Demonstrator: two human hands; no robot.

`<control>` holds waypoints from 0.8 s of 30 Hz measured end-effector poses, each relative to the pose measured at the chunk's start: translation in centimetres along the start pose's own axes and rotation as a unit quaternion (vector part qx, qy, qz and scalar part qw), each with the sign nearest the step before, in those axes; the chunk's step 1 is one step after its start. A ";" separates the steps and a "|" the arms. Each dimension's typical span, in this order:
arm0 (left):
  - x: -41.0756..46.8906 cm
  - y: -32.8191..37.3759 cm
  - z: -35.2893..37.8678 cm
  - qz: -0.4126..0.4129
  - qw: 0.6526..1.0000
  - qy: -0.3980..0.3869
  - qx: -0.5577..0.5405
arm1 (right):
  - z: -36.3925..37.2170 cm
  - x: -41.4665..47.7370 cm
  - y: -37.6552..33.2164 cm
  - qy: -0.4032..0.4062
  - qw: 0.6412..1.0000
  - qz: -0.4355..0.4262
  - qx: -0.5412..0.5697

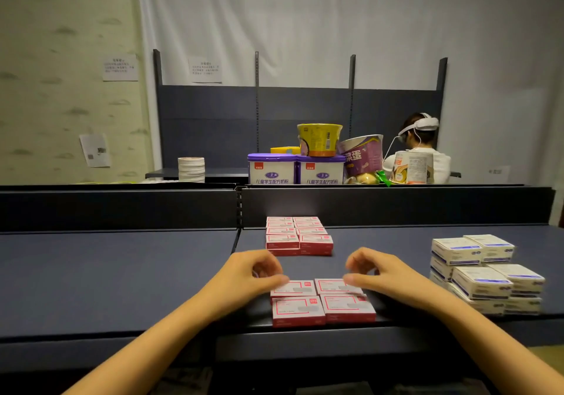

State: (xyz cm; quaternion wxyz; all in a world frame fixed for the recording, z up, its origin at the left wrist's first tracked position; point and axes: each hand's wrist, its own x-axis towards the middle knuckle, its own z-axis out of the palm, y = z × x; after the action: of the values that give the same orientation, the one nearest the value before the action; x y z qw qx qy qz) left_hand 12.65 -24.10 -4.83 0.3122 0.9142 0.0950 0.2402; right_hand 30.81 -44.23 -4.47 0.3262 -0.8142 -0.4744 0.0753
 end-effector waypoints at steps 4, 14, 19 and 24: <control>-2.8 0.0 -0.2 -0.014 0.999 -0.038 0.002 | -0.5 -3.3 1.0 -0.006 1.000 -0.001 0.011; -3.9 0.9 0.0 -0.008 0.994 -0.081 0.067 | -0.1 -5.2 0.8 -0.037 0.999 -0.020 -0.004; -3.7 1.1 -0.2 -0.028 0.995 -0.092 0.019 | 0.0 -5.4 1.0 -0.022 0.999 -0.030 0.012; -3.1 0.8 -1.1 -0.049 0.995 -0.071 -0.056 | -0.1 -5.6 1.5 -0.002 0.999 -0.026 0.041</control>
State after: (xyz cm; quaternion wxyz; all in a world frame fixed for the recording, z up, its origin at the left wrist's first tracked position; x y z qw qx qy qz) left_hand 9.44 -25.12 -4.77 0.3798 0.9046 0.1036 0.1635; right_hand 28.88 -49.34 -6.36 0.3602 -0.7872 -0.4928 0.0879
